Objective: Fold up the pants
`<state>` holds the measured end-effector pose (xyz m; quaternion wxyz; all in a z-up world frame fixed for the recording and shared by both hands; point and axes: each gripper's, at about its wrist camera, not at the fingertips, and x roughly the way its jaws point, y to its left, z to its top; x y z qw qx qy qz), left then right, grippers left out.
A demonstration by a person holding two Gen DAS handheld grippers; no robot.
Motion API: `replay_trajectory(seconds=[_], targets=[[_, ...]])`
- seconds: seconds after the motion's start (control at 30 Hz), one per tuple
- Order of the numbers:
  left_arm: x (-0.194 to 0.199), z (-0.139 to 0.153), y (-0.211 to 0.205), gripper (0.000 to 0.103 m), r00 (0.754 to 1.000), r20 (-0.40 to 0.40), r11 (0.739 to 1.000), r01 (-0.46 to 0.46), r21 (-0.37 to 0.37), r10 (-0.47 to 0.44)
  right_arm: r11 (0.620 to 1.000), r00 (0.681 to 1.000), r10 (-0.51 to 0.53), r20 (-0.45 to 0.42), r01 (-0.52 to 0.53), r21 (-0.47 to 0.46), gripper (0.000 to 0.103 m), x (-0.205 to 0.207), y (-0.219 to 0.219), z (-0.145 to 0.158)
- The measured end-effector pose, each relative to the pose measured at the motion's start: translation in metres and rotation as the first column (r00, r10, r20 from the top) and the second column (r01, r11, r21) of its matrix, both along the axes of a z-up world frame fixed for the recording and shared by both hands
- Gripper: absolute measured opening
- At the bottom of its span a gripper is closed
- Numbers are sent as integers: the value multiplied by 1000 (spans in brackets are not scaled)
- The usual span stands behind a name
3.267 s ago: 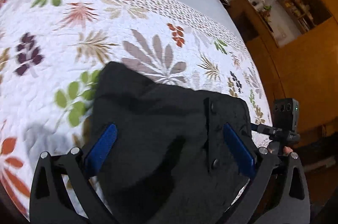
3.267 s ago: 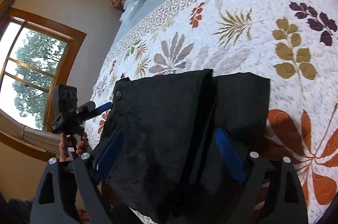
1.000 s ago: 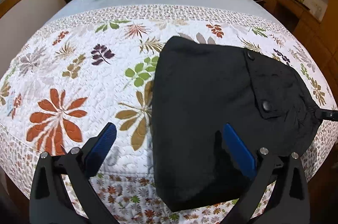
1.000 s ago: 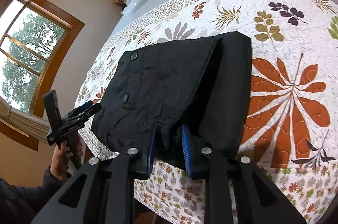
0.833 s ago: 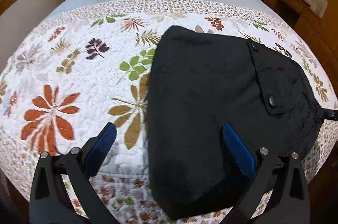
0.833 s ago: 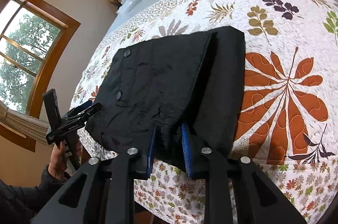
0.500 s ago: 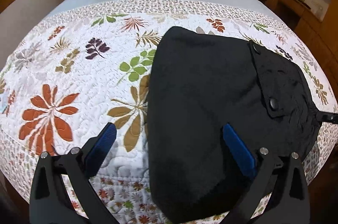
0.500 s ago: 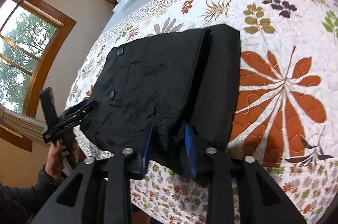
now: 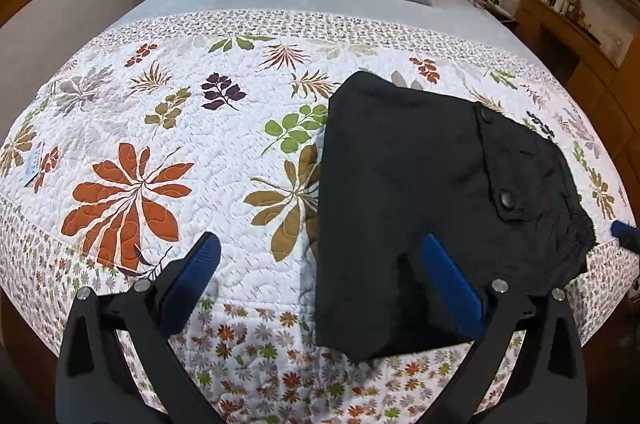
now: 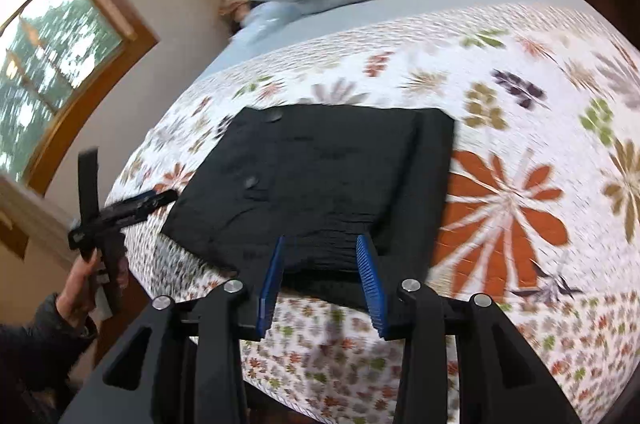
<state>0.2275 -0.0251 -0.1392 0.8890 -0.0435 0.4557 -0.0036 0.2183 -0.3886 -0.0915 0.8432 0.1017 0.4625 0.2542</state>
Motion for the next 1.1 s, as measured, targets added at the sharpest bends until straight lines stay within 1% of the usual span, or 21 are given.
replay_trajectory(seconds=[0.07, 0.17, 0.2, 0.23, 0.27, 0.33, 0.37, 0.47, 0.5, 0.53, 0.57, 0.6, 0.63, 0.67, 0.7, 0.73, 0.8, 0.9, 0.97, 1.1], targets=[[-3, 1, 0, 101, 1000, -3, 1000, -3, -2, 3, 995, 1000, 4, 10, -3, -98, 39, 0, 13, -6], [-7, 1, 2, 101, 1000, -16, 1000, -10, -15, 10, 979, 1000, -17, -6, 15, -203, 36, 3, 16, -22], [-7, -1, 3, 101, 1000, -26, 1000, -13, -12, 12, 975, 999, -28, -25, 21, -222, 39, 4, 14, -29], [-7, -2, 3, 101, 999, -38, 1000, -10, -15, 9, 978, 999, -30, -40, 22, -207, 39, 5, 11, -33], [-7, -3, 3, 101, 999, -48, 1000, -5, -24, 4, 985, 998, -43, -49, 35, -168, 39, 4, 6, -34], [-11, -1, 4, 101, 998, -57, 999, 0, -41, -2, 993, 997, -61, -53, 55, -109, 39, 0, -3, -30], [-14, 2, 4, 101, 998, -55, 999, -1, -44, -2, 992, 996, -78, -39, 73, -106, 39, -5, -7, -23], [-24, 13, 5, 101, 999, -45, 998, -9, -57, 7, 983, 993, -115, 11, 115, -141, 40, -17, -9, -3], [-29, 19, 6, 101, 999, -40, 997, -18, -69, 15, 977, 991, -132, 31, 136, -167, 43, -22, -7, 5], [-33, 23, 6, 101, 999, -35, 997, -25, -78, 22, 972, 988, -147, 47, 153, -180, 58, -24, -5, 11], [-37, 27, 6, 101, 999, -30, 996, -28, -88, 25, 965, 983, -167, 78, 179, -193, 69, -31, -1, 21], [-44, 34, 5, 101, 1000, -20, 995, -22, -102, 20, 960, 977, -179, 113, 199, -197, 88, -39, 4, 31], [-50, 41, 3, 101, 1000, -6, 994, -17, -106, 16, 958, 974, -180, 134, 205, -201, 94, -41, 6, 36], [-55, 46, 2, 101, 1000, 6, 995, -13, -100, 14, 952, 969, -177, 174, 214, -220, 97, -50, 13, 46], [-63, 54, -2, 101, 1000, 23, 997, -7, -77, 8, 940, 959, -190, 212, 240, -242, 100, -58, 19, 55], [-68, 60, -6, 101, 999, 33, 998, -2, -56, 4, 929, 951, -205, 232, 264, -259, 100, -62, 23, 62], [-83, 74, -13, 101, 998, 64, 999, 13, -29, -11, 921, 943, -218, 251, 284, -267, 100, -73, 29, 75], [-102, 92, -18, 101, 995, 94, 999, 27, -20, -24, 921, 940, -235, 247, 297, -253, 100, -88, 34, 86], [-111, 99, -20, 101, 994, 111, 999, 28, -16, -26, 933, 943, -230, 242, 284, -222, 100, -99, 37, 91], [-129, 110, -22, 101, 990, 138, 1000, 29, 1, -29, 932, 940, -236, 246, 291, -217, 100, -114, 40, 94]])
